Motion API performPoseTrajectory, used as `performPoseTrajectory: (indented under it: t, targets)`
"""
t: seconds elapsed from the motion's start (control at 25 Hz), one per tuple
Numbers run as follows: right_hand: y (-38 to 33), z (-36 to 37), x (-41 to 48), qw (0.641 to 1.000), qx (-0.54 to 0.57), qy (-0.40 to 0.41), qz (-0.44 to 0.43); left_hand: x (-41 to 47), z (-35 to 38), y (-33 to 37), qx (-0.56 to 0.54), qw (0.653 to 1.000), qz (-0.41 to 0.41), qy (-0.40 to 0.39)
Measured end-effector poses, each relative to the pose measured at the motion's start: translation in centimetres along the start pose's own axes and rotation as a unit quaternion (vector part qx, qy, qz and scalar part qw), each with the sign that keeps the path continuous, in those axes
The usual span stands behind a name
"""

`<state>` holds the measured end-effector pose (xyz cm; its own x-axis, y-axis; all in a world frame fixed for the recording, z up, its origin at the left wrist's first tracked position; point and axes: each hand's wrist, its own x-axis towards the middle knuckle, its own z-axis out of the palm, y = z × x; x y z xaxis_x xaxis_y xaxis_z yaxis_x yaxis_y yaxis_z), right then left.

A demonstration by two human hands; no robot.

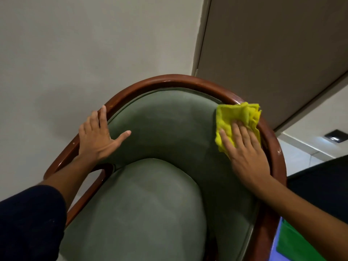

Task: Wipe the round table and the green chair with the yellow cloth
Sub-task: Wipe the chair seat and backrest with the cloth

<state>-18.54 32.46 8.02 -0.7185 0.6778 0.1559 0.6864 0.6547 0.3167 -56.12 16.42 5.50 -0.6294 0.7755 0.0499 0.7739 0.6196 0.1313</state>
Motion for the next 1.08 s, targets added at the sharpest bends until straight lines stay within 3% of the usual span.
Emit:
performPoseTrajectory:
  t: [0.08, 0.16, 0.24, 0.28, 0.32, 0.36, 0.44, 0.52, 0.56, 0.64, 0.76, 0.8, 0.84, 0.92, 1.0, 1.08]
  targets:
    - [-0.4, -0.8, -2.7, 0.998, -0.015, -0.018, -0.056, -0.5, -0.9, -0.4, -0.032, 0.999, -0.001, -0.042]
    - [-2.6, -1.5, -4.5, 0.978, 0.002, -0.176, -0.113, -2.5, -1.6, -0.6, -0.051, 0.998, 0.011, -0.047]
    - [-5.9, -2.1, -6.5, 0.91, 0.046, -0.383, -0.155, -7.1, -1.3, 0.0, -0.077, 0.996, 0.054, -0.005]
    - [-7.5, -2.7, -7.7, 0.864, 0.081, -0.468, -0.165, -10.2, -0.7, 0.5, -0.117, 0.991, 0.057, -0.024]
    - [-9.0, -3.3, -8.8, 0.817, 0.143, -0.532, -0.168, -13.5, 0.1, 1.2, -0.178, 0.978, 0.029, -0.102]
    - [-10.3, -4.0, -10.0, 0.772, 0.223, -0.572, -0.165, -17.1, 0.9, 1.9, -0.244, 0.94, -0.043, -0.235]
    - [-12.5, -5.9, -12.8, 0.713, 0.397, -0.558, -0.152, -24.3, 1.6, 3.0, -0.315, 0.773, -0.188, -0.518]
    - [-14.4, -7.7, -16.0, 0.714, 0.501, -0.47, -0.134, -29.3, 1.7, 2.7, -0.372, 0.631, -0.226, -0.642]
    - [-15.1, -8.3, -17.6, 0.724, 0.527, -0.424, -0.135, -30.6, 1.7, 2.2, -0.417, 0.595, -0.248, -0.641]
    - [-15.8, -9.0, -20.2, 0.741, 0.549, -0.359, -0.146, -31.9, 0.8, 1.4, -0.547, 0.534, -0.317, -0.561]
    - [-15.4, -10.2, -23.1, 0.721, 0.617, -0.298, -0.107, -33.1, -0.8, 1.9, -0.658, 0.525, -0.31, -0.442]
    - [-14.9, -10.4, -24.2, 0.685, 0.666, -0.291, -0.052, -33.5, -1.6, 2.6, -0.675, 0.524, -0.294, -0.428]
    - [-14.4, -10.5, -25.3, 0.627, 0.724, -0.287, 0.023, -33.8, -2.3, 3.3, -0.694, 0.52, -0.277, -0.414]
    - [-13.0, -10.2, -27.8, 0.485, 0.821, -0.267, 0.137, -34.6, -3.9, 4.8, -0.75, 0.478, -0.231, -0.396]
    - [-11.6, -9.6, -30.2, 0.357, 0.878, -0.268, 0.173, -35.3, -5.9, 7.0, -0.795, 0.425, -0.175, -0.395]
    - [-9.5, -9.5, -32.5, 0.255, 0.913, -0.262, 0.182, -36.6, -7.7, 10.2, -0.802, 0.411, -0.127, -0.415]
